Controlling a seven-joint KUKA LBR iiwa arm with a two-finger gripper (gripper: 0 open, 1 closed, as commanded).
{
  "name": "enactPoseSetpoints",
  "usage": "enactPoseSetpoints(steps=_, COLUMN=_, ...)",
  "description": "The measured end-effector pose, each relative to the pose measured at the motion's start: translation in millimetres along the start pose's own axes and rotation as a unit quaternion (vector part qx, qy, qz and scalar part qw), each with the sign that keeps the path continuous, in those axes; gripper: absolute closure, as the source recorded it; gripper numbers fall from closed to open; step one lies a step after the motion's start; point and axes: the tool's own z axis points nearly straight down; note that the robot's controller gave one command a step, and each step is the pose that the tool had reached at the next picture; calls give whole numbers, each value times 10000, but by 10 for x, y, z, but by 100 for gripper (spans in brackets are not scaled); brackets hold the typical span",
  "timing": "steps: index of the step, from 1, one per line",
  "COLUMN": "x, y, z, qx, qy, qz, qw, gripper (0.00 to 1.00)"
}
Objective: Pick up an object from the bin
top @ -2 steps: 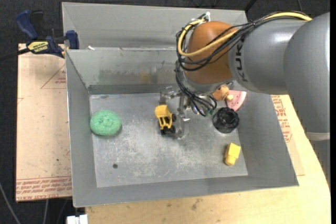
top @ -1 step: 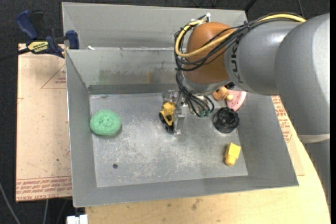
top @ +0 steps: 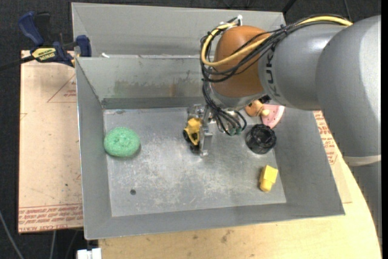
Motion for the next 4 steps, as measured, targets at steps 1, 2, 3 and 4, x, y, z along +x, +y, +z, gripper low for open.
enactPoseSetpoints(steps=1, x=161, y=-289, z=-47, qx=-15, qy=19, qz=-1913, qw=9815, gripper=100)
enactPoseSetpoints(steps=2, x=161, y=-288, z=-45, qx=-19, qy=18, qz=-1914, qw=9815, gripper=100)
enactPoseSetpoints(steps=3, x=162, y=-288, z=-44, qx=-21, qy=19, qz=-1914, qw=9815, gripper=100)
enactPoseSetpoints(steps=4, x=162, y=-288, z=-43, qx=-22, qy=19, qz=-1915, qw=9815, gripper=100)
